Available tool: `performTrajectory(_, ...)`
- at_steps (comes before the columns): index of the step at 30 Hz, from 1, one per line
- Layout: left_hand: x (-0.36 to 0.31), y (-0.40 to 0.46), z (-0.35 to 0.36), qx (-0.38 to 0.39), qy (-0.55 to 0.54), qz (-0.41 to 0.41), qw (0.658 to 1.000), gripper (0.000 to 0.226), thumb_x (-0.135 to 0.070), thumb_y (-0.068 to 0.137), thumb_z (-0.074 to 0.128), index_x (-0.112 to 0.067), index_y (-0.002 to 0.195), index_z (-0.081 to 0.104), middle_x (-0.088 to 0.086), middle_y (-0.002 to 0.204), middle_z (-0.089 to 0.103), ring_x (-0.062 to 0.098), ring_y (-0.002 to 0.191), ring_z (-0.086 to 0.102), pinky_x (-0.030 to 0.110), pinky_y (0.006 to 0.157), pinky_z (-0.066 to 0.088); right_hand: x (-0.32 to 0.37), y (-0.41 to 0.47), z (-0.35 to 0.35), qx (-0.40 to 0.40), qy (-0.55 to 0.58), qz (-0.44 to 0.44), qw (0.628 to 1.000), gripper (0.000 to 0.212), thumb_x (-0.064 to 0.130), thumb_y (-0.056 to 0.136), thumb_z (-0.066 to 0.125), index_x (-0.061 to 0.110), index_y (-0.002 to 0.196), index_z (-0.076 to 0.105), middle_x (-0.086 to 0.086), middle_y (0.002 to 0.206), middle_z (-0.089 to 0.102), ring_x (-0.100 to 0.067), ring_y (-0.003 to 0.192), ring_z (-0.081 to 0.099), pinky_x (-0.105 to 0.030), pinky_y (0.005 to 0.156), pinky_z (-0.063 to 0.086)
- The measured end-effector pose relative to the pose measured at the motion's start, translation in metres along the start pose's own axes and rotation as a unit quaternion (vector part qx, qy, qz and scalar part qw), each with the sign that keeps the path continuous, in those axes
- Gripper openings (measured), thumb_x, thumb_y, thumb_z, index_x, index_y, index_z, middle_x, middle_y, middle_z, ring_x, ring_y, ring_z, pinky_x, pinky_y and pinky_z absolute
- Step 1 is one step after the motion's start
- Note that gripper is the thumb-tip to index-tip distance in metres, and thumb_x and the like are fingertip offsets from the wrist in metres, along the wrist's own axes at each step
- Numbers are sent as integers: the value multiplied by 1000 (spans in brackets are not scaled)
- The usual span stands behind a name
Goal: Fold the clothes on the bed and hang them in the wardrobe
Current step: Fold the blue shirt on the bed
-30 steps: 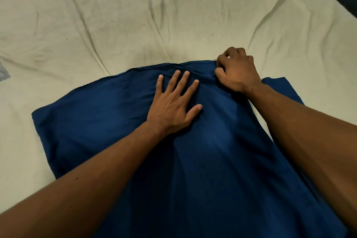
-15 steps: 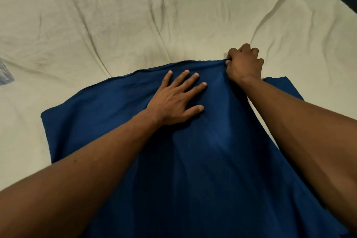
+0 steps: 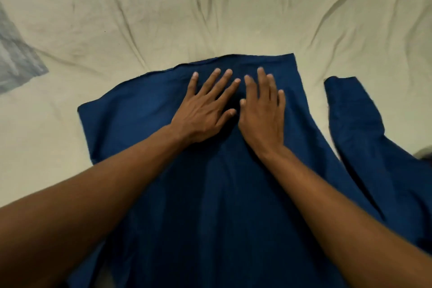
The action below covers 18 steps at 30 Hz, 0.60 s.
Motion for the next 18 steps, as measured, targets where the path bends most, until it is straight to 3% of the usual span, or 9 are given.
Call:
performTrajectory(3, -19, -95, 5, 15, 21, 79, 997, 68, -52, 103, 27, -16, 160, 17, 5, 167, 11, 24, 155, 6, 57, 122, 6, 48, -68, 13, 29, 4, -73, 997, 58, 28, 94, 38, 13, 150, 38, -13, 162, 27, -32, 149, 26, -57, 116, 28)
performTrajectory(6, 15, -150, 17, 77, 50, 114, 989, 69, -59, 102, 20, -20, 159, 19, 3, 166, 15, 24, 154, 10, 56, 122, 9, 76, -113, 37, 101, -12, -151, 983, 63, 43, 95, 34, 14, 151, 39, -10, 161, 29, -31, 149, 27, -59, 116, 27)
performTrajectory(8, 84, -144, 9, 77, 49, -4, 996, 68, -63, 99, 12, -31, 159, 9, 0, 167, 10, 22, 155, 6, 57, 121, 5, 69, -113, 45, 115, -21, -148, 982, 64, 50, 97, 32, 19, 152, 39, -7, 162, 30, -31, 149, 26, -59, 117, 24)
performTrajectory(10, 159, -141, -7, 80, 47, -172, 981, 65, -64, 98, 7, -38, 158, 1, -2, 168, 2, 22, 155, 0, 59, 120, -1, 62, -110, 46, 130, -35, -121, 983, 64, 53, 99, 27, 21, 155, 34, -6, 163, 26, -34, 150, 22, -61, 118, 18)
performTrajectory(11, 179, -144, -14, 85, 52, -217, 971, 65, -64, 99, 8, -39, 158, 1, -2, 168, -2, 23, 154, -3, 60, 120, -3, 62, -111, 44, 137, -45, -104, 984, 64, 53, 101, 24, 22, 156, 30, -6, 164, 23, -35, 151, 19, -62, 118, 15)
performTrajectory(13, 178, -147, -30, 67, 53, -230, 969, 64, -60, 101, 19, -35, 159, 6, 1, 168, -3, 27, 154, -3, 62, 118, -2, 68, -119, 37, 147, -43, -62, 986, 63, 51, 104, 24, 20, 159, 21, -7, 166, 16, -36, 152, 12, -63, 119, 9)
performTrajectory(15, 163, -161, -47, 5, 15, -265, 964, 65, -51, 101, 36, -27, 158, 14, 8, 167, 5, 32, 152, 9, 62, 116, 11, 82, -139, 26, 143, -29, -45, 988, 64, 50, 104, 27, 18, 159, 19, -8, 166, 15, -36, 153, 9, -64, 118, 9)
performTrajectory(16, 163, -177, -51, -26, -23, -316, 948, 66, -47, 99, 43, -22, 156, 19, 12, 165, 12, 35, 149, 17, 60, 113, 20, 94, -156, 19, 133, -25, -48, 990, 63, 49, 104, 27, 17, 158, 21, -8, 166, 17, -36, 152, 12, -65, 118, 11)
performTrajectory(18, 175, -218, -48, -60, -112, -450, 884, 67, -44, 96, 51, -10, 149, 29, 19, 154, 30, 39, 140, 31, 56, 107, 31, 116, -196, 9, 119, -15, -51, 991, 63, 49, 103, 25, 16, 157, 24, -9, 165, 20, -35, 151, 17, -64, 118, 16)
Point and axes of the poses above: each hand's wrist, its own y-axis towards the middle knuckle, its own z-axis out of the palm, x = y × z, the point moved 10 cm from there along y, towards the middle knuckle
